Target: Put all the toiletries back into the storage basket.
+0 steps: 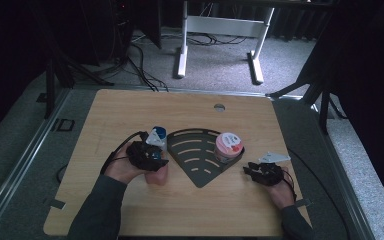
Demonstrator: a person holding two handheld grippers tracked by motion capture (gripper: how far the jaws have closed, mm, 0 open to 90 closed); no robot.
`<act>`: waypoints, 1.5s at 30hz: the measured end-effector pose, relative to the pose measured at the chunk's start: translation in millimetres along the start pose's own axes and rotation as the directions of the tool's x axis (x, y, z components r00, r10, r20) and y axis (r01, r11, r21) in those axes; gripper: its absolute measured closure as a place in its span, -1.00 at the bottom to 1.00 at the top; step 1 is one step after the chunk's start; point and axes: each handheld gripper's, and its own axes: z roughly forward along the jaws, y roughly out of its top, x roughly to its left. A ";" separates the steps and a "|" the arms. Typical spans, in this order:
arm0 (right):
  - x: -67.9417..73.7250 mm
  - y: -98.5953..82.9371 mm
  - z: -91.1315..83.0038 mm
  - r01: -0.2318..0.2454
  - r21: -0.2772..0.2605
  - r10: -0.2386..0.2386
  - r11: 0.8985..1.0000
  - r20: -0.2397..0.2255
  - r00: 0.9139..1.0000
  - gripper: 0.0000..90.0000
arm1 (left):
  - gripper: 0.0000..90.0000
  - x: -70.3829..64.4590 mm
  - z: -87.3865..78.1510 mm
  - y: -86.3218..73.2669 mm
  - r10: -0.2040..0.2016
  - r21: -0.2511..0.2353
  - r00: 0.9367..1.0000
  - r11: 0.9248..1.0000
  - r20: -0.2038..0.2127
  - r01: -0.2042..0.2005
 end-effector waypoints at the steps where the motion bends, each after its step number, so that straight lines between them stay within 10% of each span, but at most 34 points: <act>1: 0.0 0.0 0.0 0.000 0.000 0.000 1.000 0.000 1.000 0.47 | 0.19 -0.7 0.2 0.5 0.002 0.001 1.000 1.000 0.000 -0.002; 45: -0.6 1.2 1.3 0.004 0.001 -0.004 1.000 -0.005 1.000 0.47 | 0.19 -24.2 7.0 47.8 0.071 -0.055 0.995 0.996 0.065 -0.067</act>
